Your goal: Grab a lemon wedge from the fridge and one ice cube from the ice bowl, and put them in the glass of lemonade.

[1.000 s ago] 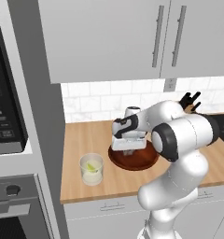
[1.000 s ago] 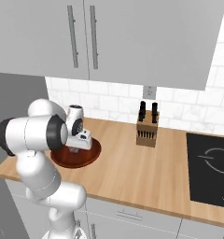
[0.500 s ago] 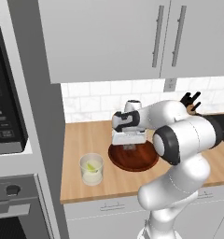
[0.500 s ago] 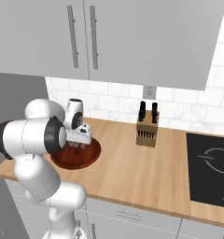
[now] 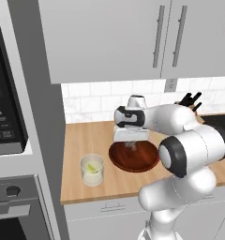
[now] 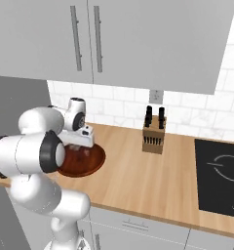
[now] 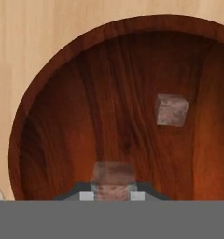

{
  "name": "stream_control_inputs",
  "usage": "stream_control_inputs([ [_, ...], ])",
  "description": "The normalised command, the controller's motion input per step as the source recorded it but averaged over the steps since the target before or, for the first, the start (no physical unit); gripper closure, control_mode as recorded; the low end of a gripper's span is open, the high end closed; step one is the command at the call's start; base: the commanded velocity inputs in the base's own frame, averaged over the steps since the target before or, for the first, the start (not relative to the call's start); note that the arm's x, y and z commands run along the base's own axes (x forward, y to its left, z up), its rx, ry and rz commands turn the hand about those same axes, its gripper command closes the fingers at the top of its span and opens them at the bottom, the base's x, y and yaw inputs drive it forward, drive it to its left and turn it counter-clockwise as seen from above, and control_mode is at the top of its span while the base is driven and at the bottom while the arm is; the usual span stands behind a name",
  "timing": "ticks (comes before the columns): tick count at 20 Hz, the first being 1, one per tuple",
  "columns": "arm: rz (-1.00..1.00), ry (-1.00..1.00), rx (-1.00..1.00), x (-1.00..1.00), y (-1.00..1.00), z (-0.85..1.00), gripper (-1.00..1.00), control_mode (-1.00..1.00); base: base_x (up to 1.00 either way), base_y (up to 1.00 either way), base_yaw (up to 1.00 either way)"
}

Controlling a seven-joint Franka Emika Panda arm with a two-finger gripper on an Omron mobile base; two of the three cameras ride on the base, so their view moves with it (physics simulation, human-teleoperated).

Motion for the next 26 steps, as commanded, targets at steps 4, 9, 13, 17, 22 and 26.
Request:
stream_control_inputs([
  [4, 0.04, -0.01, 0.02, -0.81, 0.05, 0.06, 1.0, -1.0, 0.0, 0.0, 0.0],
  [9, 0.06, -0.01, -0.01, -0.5, 0.34, 0.45, 1.0, -1.0, 0.0, 0.0, 0.0],
  [13, 0.07, -0.01, -0.04, -0.05, 0.66, 0.72, 1.0, -1.0, 0.0, 0.0, 0.0],
  [17, 0.13, 0.0, 0.0, -0.11, 0.97, 0.32, 1.0, -1.0, 0.0, 0.0, 0.0],
  [22, 0.13, 0.0, -0.01, -0.06, 0.99, 0.0, 1.0, -1.0, 0.0, 0.0, 0.0],
  [26, 0.04, -0.03, -0.01, 0.03, 0.49, 0.04, 1.0, -1.0, 0.0, 0.0, 0.0],
])
